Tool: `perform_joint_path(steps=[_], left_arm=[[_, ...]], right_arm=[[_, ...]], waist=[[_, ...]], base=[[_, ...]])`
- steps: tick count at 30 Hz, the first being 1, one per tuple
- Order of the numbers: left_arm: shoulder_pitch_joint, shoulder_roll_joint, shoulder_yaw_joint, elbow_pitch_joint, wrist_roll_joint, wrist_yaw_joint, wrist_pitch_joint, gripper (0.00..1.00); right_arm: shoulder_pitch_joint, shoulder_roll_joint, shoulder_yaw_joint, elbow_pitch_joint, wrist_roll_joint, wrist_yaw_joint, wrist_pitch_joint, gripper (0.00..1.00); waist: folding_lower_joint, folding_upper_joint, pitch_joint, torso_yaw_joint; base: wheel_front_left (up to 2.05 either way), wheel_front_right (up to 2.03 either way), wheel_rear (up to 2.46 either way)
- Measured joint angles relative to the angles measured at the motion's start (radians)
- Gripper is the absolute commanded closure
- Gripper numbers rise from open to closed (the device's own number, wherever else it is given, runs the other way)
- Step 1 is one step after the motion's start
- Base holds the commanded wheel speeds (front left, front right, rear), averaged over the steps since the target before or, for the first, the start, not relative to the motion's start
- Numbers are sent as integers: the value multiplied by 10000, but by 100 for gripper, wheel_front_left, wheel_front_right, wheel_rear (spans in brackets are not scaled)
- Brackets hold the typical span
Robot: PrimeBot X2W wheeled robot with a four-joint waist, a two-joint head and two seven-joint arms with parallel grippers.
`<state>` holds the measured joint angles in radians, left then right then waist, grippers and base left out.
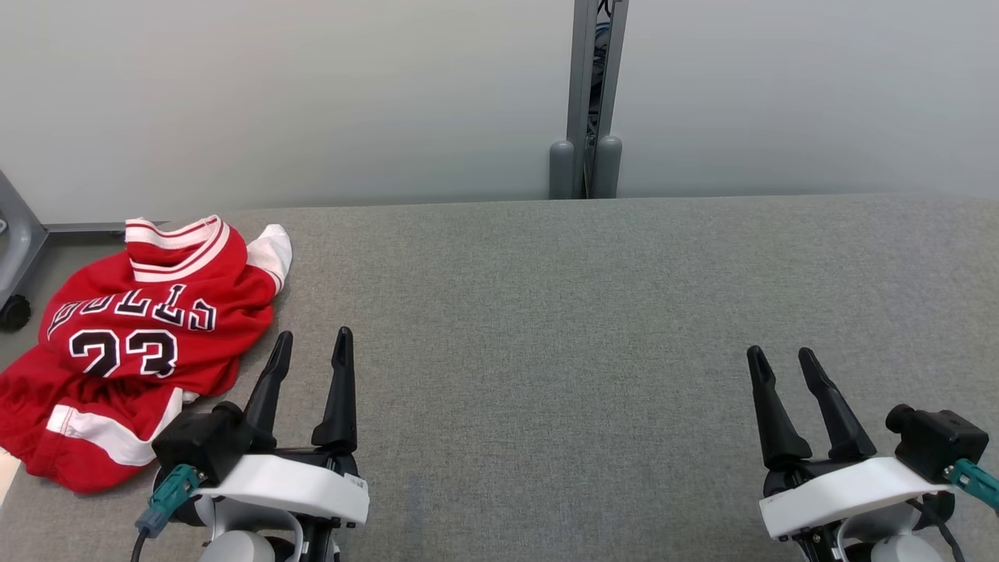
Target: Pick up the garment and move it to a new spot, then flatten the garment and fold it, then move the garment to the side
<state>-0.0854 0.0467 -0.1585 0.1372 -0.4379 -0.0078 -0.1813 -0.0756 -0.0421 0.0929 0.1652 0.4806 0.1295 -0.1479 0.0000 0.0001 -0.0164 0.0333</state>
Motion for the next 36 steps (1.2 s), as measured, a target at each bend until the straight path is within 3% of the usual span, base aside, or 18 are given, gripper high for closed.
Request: perform_joint_path(steps=[36], left_arm=[[567, 6, -79, -761, 3173, 190, -660, 0]], right_arm=[[504, -29, 65, -909, -2905, 2, -905, 0]], waist=[[0, 0, -161, 148]], base=[[0, 0, 0]])
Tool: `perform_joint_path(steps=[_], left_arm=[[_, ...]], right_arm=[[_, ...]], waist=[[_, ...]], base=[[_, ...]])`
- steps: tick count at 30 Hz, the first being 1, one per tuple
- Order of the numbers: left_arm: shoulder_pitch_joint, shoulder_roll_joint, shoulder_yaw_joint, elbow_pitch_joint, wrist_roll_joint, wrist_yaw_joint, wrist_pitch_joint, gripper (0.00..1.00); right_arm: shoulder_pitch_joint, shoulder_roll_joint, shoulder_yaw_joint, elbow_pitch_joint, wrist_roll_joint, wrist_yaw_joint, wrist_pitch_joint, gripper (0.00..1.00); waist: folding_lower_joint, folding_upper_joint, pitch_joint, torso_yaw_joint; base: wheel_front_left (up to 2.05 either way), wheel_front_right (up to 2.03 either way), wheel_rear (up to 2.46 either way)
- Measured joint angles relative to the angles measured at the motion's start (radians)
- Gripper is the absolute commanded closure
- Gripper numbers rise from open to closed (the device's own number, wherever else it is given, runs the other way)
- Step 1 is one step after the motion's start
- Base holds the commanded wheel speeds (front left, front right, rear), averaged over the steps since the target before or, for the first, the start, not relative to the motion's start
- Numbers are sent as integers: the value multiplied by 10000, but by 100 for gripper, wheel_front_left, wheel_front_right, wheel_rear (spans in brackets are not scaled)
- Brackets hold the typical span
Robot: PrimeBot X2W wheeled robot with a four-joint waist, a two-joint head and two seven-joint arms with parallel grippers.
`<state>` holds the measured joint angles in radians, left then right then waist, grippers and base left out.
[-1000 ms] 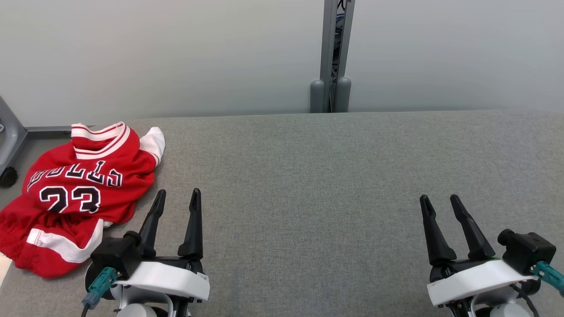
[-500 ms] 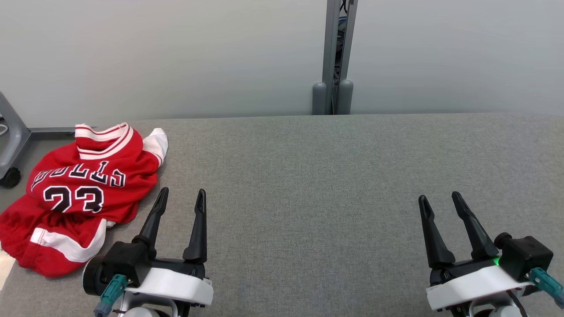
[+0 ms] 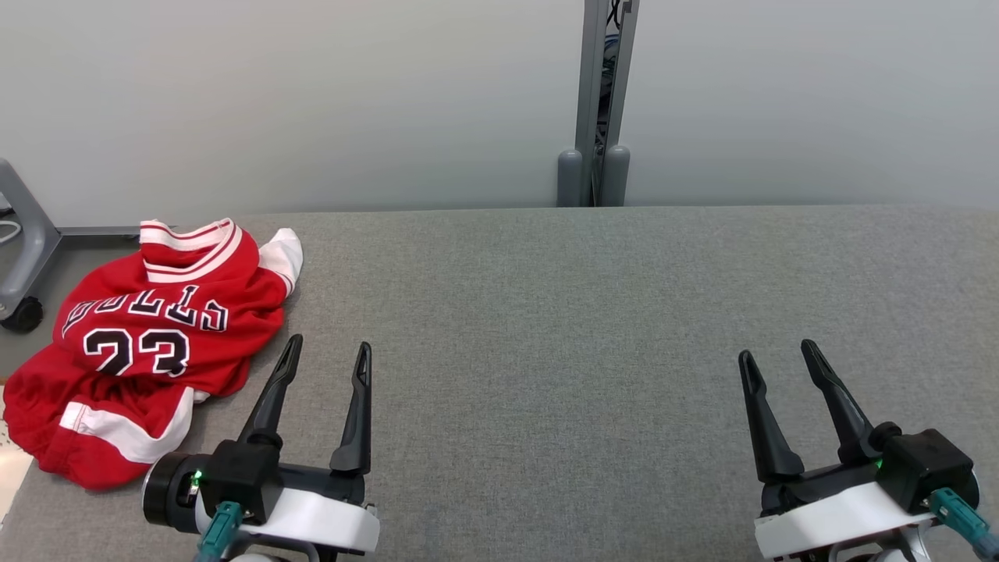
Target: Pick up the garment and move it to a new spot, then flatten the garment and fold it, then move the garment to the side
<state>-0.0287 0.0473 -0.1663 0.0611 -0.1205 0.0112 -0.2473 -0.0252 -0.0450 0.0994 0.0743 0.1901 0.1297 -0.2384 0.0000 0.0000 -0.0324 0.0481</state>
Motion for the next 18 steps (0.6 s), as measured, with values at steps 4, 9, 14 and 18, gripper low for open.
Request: perform_joint_path(steps=[4, 9, 14, 18], left_arm=[[45, 2, 0, 33, 274, 0, -42, 0], [81, 6, -2, -4, 579, 2, -115, 0], [170, 8, -40, -13, 752, 2, -144, 0], [169, 8, -42, 81, 752, -2, -144, 0]], right_arm=[[75, -2, 21, -58, -242, 0, -88, 0], [121, -4, 98, -136, -516, 0, -186, 0], [145, -8, 199, -144, -688, 0, -219, 0], [144, -6, 263, -127, -688, 0, -219, 0]], waist=[[0, 0, -16, 34], [0, 0, -20, 75], [0, 0, 18, 92], [0, 0, 45, 81]], base=[[0, 0, 0], [0, 0, 0], [0, 0, 0], [0, 0, 0]])
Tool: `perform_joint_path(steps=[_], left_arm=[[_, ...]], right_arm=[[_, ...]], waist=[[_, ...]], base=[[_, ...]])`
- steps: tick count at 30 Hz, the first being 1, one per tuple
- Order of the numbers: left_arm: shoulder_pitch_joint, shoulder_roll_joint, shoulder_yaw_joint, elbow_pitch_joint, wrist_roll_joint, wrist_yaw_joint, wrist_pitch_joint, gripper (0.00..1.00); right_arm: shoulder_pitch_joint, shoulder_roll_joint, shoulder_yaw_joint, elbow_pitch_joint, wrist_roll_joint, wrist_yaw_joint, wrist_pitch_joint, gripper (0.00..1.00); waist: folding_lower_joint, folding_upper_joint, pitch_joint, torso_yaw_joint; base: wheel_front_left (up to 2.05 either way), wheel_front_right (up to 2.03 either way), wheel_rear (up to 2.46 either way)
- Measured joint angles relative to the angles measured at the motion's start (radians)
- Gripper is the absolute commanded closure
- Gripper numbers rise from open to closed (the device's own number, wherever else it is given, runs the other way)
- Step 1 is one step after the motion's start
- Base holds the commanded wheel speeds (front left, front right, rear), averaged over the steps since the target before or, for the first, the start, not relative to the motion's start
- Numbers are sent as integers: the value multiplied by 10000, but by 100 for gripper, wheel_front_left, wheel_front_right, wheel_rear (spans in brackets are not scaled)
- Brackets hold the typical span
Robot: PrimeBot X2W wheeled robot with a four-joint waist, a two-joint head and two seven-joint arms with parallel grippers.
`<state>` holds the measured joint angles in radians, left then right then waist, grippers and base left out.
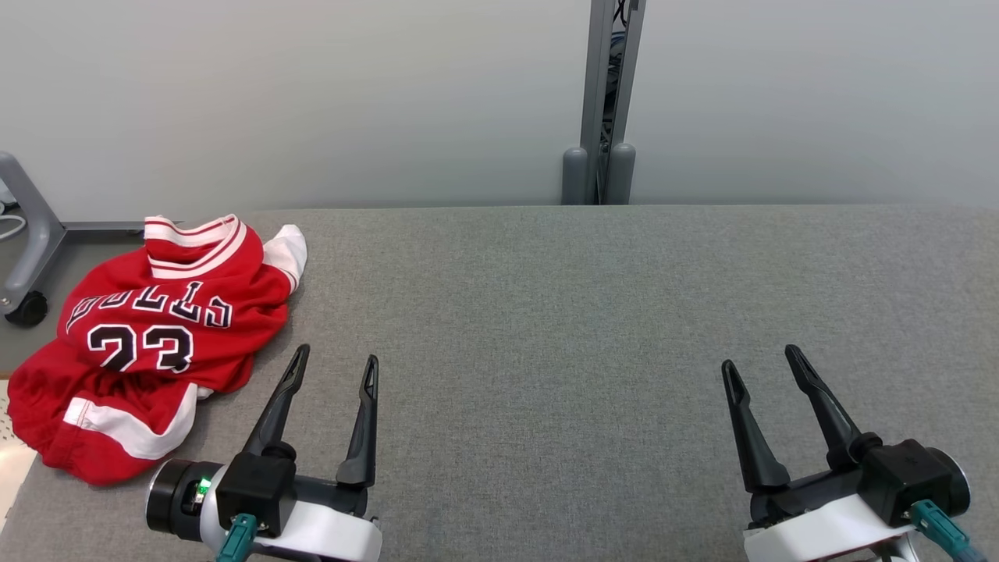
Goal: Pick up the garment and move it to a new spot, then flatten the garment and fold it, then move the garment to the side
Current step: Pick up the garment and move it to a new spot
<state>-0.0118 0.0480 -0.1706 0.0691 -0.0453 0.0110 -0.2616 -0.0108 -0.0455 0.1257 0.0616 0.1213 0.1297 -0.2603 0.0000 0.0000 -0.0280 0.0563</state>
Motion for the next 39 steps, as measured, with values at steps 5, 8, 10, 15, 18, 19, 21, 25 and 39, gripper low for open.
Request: perform_joint_path(steps=[5, 8, 10, 15, 18, 19, 21, 25, 39], left_arm=[[-2, 0, 0, 38, -63, -6, 0, 0], [-2, 0, -6, 75, -77, -4, 0, 0], [-4, 0, -13, 104, -79, 2, 0, 0], [-16, 0, -46, 184, -42, 29, 0, 0], [-32, 0, -65, 217, -44, 48, 0, 0], [-48, 2, -69, 232, -44, 54, 0, 0], [-82, 0, -96, 228, -42, 79, 0, 0], [-87, 0, -92, 180, -46, 125, 0, 0], [32, 0, 121, -84, -397, 838, 0, 0]], right_arm=[[-1, -2, 38, 23, 2, 0, 0, 0], [-1, -2, 38, 25, 2, 0, 0, 0], [-1, -4, 40, 25, 2, 0, 0, 0], [2, -4, 102, 10, 0, 2, -2, 0], [6, -6, 130, -10, 0, 0, -4, 0], [11, -8, 140, -12, 0, 0, -4, 0], [30, -8, 150, -29, 4, 2, -4, 0], [48, -8, 209, -40, 10, 2, -8, 0], [232, -12, 395, -94, 90, 2, -13, 0]], waist=[[0, 0, 6, -7], [0, 0, 6, 3], [0, 0, 4, 19], [0, 0, 25, 119], [0, 0, 37, 299], [0, 0, 39, 379], [0, 0, 44, 569], [0, 0, 60, 903], [0, 0, 16, 2645]], base=[[0, 0, 0], [0, 0, 0], [0, 0, 0], [0, 0, 0], [0, 0, 0], [0, 0, 0], [0, 0, 0], [0, 0, 0], [0, 0, 0]])
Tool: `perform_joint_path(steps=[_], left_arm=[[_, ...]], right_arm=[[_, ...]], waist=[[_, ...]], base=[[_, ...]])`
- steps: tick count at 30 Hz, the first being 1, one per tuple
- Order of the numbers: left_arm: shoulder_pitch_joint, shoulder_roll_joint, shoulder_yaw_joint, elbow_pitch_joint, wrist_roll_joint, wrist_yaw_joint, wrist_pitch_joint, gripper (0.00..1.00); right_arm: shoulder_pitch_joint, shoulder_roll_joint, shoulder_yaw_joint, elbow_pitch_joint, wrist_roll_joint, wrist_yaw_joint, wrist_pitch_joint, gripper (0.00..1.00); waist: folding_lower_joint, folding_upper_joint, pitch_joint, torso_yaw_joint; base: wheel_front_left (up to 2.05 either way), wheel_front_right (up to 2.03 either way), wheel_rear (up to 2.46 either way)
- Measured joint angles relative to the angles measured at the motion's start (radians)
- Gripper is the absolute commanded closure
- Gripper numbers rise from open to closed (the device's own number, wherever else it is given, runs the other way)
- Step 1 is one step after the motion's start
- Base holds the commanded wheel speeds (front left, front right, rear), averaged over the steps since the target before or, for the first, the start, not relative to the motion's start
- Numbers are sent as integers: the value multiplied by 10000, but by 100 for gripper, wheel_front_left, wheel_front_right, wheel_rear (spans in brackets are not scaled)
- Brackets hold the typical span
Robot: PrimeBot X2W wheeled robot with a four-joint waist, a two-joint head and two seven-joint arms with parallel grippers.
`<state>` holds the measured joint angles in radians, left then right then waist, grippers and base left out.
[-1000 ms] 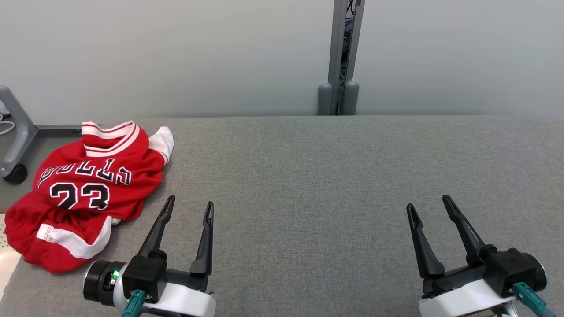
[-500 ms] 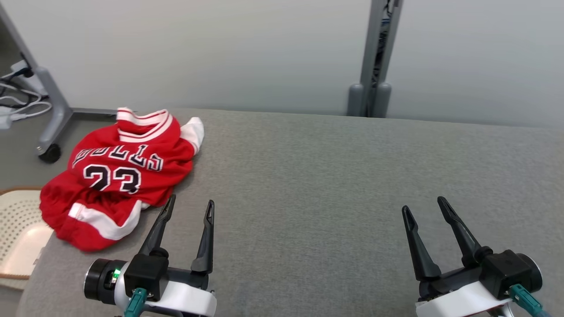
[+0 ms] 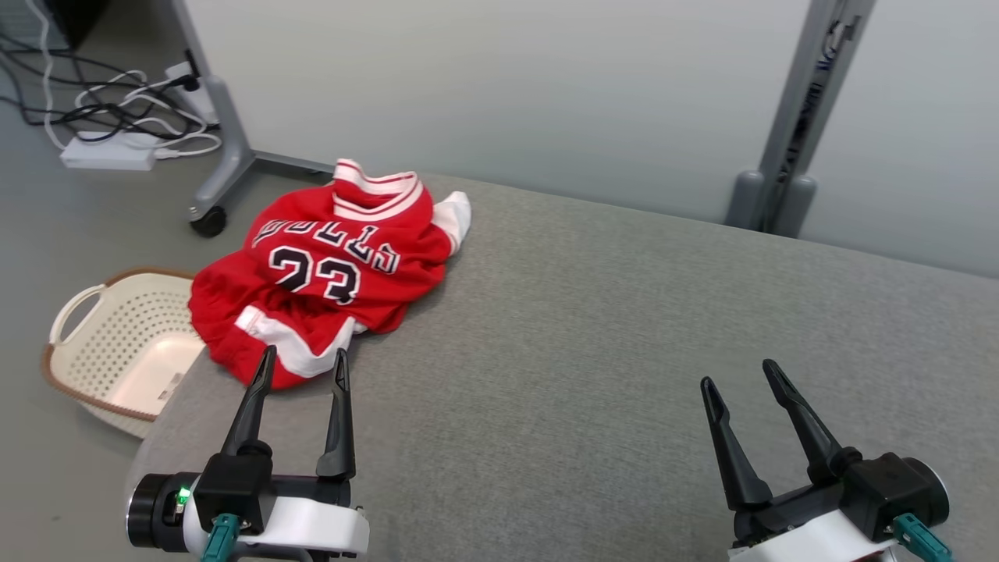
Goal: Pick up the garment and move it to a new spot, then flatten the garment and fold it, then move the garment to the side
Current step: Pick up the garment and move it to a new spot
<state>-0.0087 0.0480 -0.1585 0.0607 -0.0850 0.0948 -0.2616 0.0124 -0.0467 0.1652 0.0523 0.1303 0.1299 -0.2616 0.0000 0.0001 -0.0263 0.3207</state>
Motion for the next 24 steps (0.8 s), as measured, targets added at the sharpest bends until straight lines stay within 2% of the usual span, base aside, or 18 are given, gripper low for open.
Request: perform_joint_path(steps=[13, 20, 24], left_arm=[[69, 6, 61, 257, -75, 295, 0, 0], [69, 6, 21, 282, -155, 297, 0, 0], [-16, 8, -50, 209, -709, 476, 0, 0]], right_arm=[[7, 0, 69, -15, -42, 0, 0, 0], [8, 2, 130, -31, -98, 0, 0, 0], [-120, 4, 130, -46, -359, 0, 0, 0]], waist=[[0, 0, 7, 1183], [0, 0, 215, 1338], [0, 0, 640, 1271]], base=[[0, 0, 0], [0, 0, 0], [0, 0, 0]])
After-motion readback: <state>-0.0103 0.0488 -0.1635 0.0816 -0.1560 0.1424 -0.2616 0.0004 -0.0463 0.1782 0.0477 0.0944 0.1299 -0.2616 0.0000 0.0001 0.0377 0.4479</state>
